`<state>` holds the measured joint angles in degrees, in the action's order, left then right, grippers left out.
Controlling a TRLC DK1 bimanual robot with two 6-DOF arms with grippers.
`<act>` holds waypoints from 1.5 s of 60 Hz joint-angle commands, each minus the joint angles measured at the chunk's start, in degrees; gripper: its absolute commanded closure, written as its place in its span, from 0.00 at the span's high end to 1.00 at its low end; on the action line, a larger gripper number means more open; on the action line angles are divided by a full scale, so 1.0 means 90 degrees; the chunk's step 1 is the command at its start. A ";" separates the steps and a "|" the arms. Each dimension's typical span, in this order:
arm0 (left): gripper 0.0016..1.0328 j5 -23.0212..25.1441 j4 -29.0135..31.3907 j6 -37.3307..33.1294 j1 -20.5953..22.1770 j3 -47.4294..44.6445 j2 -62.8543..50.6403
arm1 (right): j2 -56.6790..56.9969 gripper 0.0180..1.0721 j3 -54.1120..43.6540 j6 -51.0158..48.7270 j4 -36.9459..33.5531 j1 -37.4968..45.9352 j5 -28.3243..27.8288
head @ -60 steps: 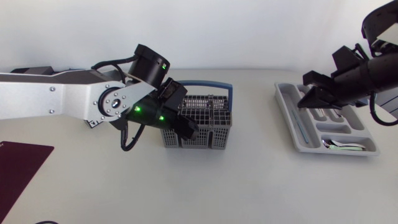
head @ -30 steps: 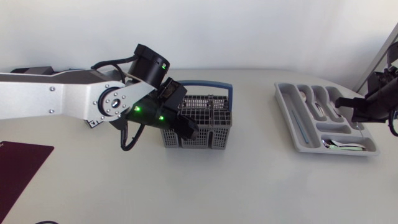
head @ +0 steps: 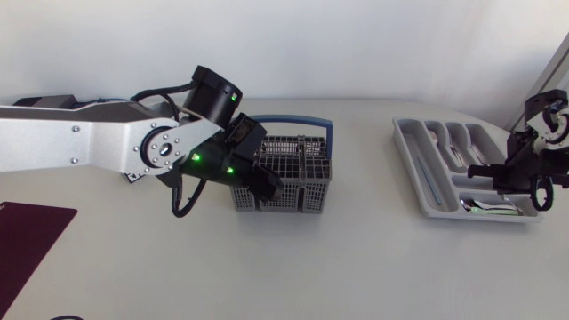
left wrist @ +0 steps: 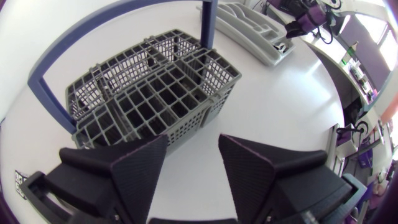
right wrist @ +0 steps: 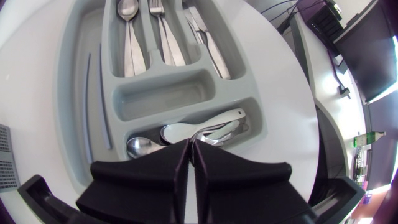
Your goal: Transfer all utensils from the basket to the drawer tray.
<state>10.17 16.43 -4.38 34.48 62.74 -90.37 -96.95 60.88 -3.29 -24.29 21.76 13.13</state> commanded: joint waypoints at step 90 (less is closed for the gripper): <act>0.88 -0.0125 0.0118 -0.0353 -0.1976 -0.1590 0.2424 | 0.3360 0.96 -0.2224 0.0658 0.1859 -0.4703 -0.0872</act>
<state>9.06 17.06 -6.20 17.39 51.16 -71.16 -69.12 43.09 1.50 -8.86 -19.68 6.20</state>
